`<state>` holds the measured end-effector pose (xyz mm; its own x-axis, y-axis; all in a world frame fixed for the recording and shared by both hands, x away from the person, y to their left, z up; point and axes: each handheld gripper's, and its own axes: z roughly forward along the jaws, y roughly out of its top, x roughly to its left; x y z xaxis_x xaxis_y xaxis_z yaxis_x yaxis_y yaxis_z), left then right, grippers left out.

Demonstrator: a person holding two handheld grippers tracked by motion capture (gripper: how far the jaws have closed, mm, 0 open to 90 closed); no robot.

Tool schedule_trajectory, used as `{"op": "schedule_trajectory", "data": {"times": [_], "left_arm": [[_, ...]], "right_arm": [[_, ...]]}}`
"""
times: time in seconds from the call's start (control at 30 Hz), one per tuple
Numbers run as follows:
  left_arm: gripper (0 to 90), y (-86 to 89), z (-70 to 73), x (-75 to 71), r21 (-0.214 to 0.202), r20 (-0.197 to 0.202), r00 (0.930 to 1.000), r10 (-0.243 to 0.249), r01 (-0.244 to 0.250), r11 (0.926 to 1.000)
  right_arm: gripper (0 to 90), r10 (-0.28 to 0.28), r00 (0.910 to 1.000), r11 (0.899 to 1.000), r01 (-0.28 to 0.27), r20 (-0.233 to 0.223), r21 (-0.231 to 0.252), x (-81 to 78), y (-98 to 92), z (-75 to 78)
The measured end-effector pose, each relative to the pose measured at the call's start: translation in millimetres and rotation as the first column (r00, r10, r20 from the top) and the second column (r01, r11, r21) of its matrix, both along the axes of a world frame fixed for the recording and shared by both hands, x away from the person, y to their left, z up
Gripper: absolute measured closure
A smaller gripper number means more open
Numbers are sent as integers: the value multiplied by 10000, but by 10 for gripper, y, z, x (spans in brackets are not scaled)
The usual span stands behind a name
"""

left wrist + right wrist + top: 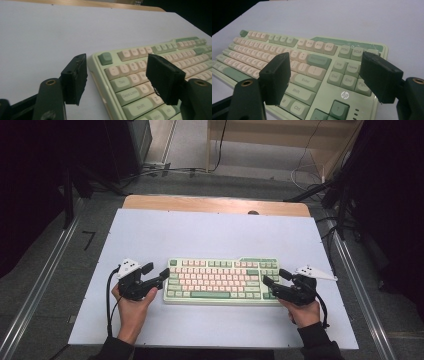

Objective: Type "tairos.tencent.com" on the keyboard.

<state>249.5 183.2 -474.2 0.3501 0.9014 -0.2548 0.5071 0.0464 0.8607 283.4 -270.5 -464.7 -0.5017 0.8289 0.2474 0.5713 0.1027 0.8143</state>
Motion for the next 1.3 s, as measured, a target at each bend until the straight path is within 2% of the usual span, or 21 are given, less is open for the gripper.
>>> {"op": "schedule_trajectory", "data": {"times": [0.1,0.23,0.3,0.37,0.4,0.43,0.47,0.5,0.53,0.57,0.63,0.7,0.73,0.8,0.93,0.97,1.1,1.13,1.3], "left_arm": [[445,-118,7,30,40,-18,9993,-371,371,9993],[485,-220,10,80,-6,-84,9975,-696,696,9976],[540,-293,9,117,182,-192,9955,-925,928,9955],[634,-401,13,156,86,-301,9872,-1567,1570,9876],[678,-401,13,156,86,-301,9872,-1567,1570,9876],[723,-435,15,166,96,-305,9838,-1765,1768,9842],[723,-470,16,174,127,-321,9808,-1922,1927,9812],[812,-534,9,199,194,-371,9734,-2262,2270,9737],[850,-562,2,212,203,-417,9691,-2432,2442,9695],[882,-562,2,212,203,-417,9691,-2432,2442,9695],[900,-610,-10,230,193,-482,9620,-2686,2698,9627],[900,-684,-11,259,373,-573,9589,-2780,2803,9592],[900,-684,-11,259,373,-573,9589,-2780,2803,9592],[900,-724,-16,294,284,-635,9541,-2926,2948,9551],[900,-830,-39,371,348,-979,9441,-3147,3193,9470],[900,-894,-60,404,514,-1172,9399,-3208,3283,9432],[900,-972,-92,454,804,-1385,9355,-3249,3376,9378],[900,-986,-102,468,842,-1391,9371,-3200,3332,9391],[900,-1023,-129,513,967,-1563,9361,-3151,3319,9383]], "right_arm": [[226,1,10000,9999,-2,-74,-111,8,18,-23],[226,3,10000,10000,-4,-81,-94,11,15,-28],[222,-29,10000,10000,28,-73,-60,19,13,-28],[222,-31,9999,10000,31,-120,-78,23,14,-37],[222,-44,9999,9999,43,-160,-91,21,16,-41],[222,-41,9998,9999,39,-178,-111,19,15,-43],[222,-41,9998,9999,39,-178,-111,19,15,-43],[222,-50,9999,10000,49,-147,-81,16,7,-40],[222,-51,9999,10000,50,-100,-73,18,4,-39],[222,-51,9999,10000,50,-100,-73,18,4,-39],[222,-73,9999,9999,72,-156,-78,23,9,-45],[222,-33,9999,9999,32,-149,-103,21,12,-49],[222,-25,9999,10000,24,-155,-86,19,13,-48],[222,-35,9999,10000,34,-165,-49,20,14,-44],[222,8,9998,10000,-10,-193,-99,26,26,-55],[222,15,9998,9999,-17,-214,-108,23,28,-56],[222,27,9999,10000,-28,-141,-93,23,18,-53],[222,12,9999,10000,-13,-155,-83,25,19,-54],[222,56,9998,9999,-58,-201,-88,15,22,-56]]}}
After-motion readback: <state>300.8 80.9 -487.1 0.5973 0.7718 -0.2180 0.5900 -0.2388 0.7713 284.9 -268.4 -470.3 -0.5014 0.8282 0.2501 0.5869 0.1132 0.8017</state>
